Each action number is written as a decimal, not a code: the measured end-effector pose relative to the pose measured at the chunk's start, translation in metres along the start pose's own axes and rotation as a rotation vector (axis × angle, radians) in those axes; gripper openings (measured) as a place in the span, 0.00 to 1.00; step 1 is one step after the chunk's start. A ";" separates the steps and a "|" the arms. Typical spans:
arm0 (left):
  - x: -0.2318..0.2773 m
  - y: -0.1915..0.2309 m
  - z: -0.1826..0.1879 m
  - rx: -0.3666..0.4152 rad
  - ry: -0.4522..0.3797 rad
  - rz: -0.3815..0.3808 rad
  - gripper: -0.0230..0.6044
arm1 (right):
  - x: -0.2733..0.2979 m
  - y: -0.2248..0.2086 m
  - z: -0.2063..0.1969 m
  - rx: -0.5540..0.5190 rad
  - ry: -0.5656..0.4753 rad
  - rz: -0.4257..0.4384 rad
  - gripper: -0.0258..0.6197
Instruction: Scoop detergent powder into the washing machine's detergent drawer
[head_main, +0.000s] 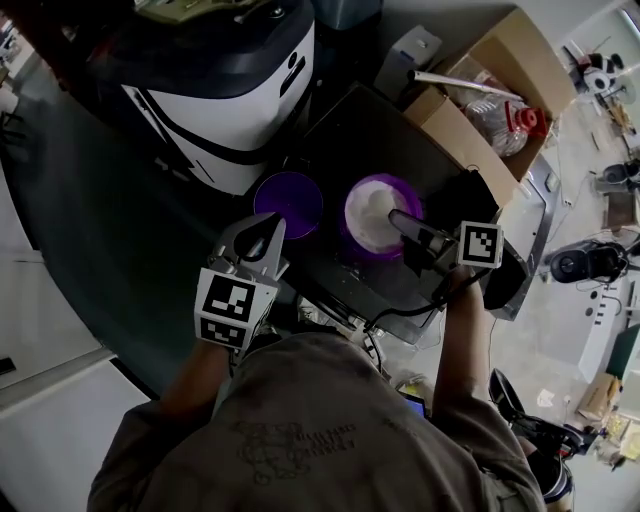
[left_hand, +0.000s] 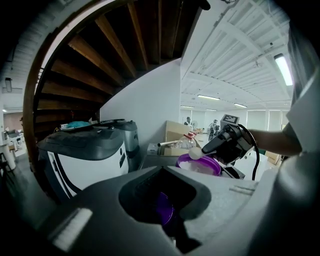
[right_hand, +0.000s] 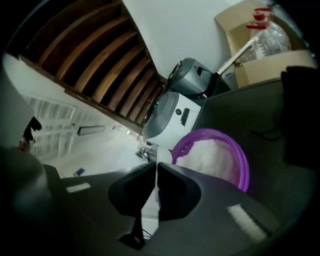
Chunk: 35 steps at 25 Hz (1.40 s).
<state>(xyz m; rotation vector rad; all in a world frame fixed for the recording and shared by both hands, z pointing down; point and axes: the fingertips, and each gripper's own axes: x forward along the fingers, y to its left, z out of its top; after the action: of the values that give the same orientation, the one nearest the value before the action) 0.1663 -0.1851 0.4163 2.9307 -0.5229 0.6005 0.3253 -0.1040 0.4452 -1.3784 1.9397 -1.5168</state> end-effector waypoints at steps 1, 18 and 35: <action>-0.001 -0.002 0.001 0.003 0.000 -0.002 0.04 | -0.003 0.002 0.000 0.019 -0.022 0.023 0.09; -0.007 -0.034 0.015 0.066 -0.002 -0.075 0.04 | -0.045 0.019 -0.003 0.383 -0.333 0.402 0.09; -0.013 -0.041 0.017 0.100 -0.002 -0.074 0.04 | -0.033 0.057 -0.021 0.335 -0.323 0.475 0.09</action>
<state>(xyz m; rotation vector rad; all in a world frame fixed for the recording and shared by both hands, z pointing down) 0.1753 -0.1456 0.3943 3.0287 -0.3939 0.6329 0.2986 -0.0670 0.3939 -0.8755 1.5783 -1.2291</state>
